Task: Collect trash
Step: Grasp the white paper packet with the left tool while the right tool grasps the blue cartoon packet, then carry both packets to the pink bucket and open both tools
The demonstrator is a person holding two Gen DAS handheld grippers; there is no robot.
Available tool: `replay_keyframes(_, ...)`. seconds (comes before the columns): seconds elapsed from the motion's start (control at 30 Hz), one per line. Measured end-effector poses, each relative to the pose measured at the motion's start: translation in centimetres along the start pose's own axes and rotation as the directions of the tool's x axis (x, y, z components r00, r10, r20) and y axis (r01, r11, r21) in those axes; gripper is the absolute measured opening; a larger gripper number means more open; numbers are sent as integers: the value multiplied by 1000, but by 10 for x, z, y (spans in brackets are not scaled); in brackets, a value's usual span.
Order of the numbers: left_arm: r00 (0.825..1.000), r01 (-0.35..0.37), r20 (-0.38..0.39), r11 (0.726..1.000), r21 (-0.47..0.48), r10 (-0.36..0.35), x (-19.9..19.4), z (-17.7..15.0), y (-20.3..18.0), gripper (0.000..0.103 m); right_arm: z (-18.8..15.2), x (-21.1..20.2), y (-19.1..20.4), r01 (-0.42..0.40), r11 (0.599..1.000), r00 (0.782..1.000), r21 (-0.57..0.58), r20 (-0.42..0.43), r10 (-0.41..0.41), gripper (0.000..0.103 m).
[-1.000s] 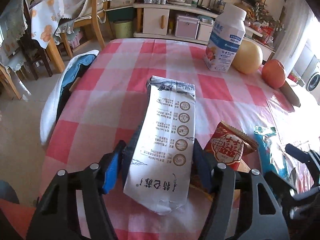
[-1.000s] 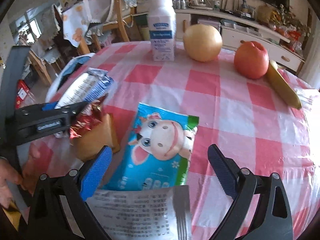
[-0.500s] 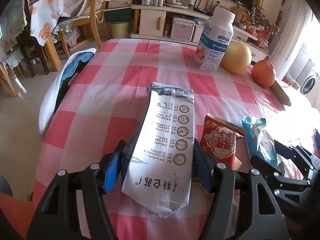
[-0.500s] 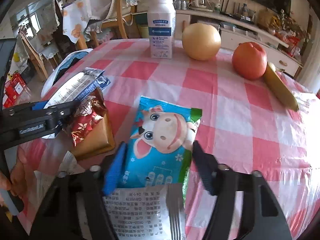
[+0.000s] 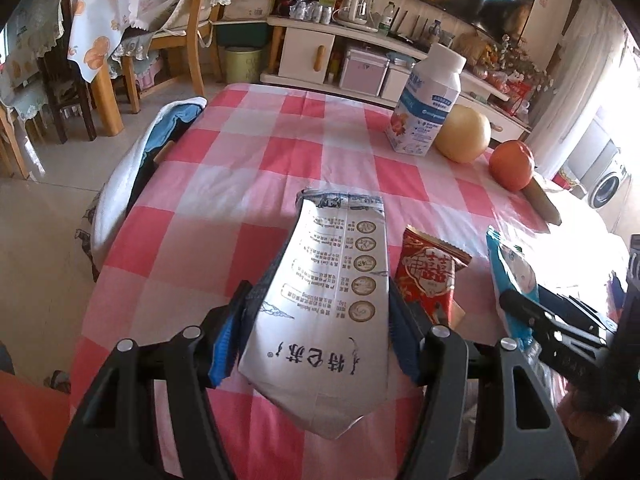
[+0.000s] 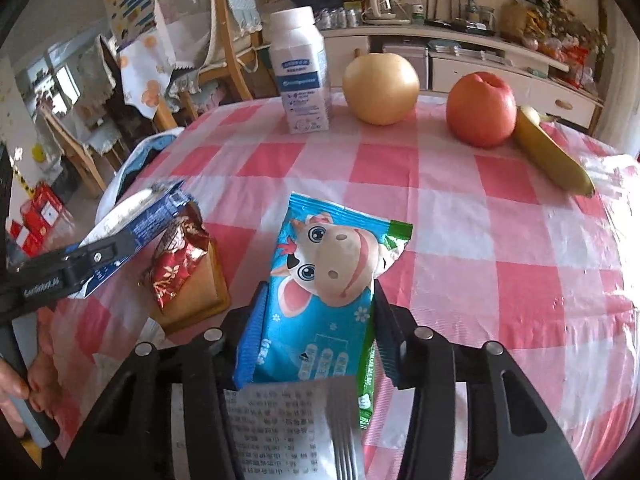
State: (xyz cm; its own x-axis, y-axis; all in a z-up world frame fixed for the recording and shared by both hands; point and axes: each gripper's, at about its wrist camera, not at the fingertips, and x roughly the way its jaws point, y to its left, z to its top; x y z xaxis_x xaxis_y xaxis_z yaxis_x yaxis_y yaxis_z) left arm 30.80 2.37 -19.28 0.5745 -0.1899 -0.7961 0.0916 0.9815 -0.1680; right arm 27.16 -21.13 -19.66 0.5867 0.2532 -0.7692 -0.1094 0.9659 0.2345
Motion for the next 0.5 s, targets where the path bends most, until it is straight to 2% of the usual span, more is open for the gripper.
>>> replay_keyframes(0.5,998,47,40,999,-15,-46,-28,-7,7,64,9,-48,-18,-25,996,989,87,148,12,48)
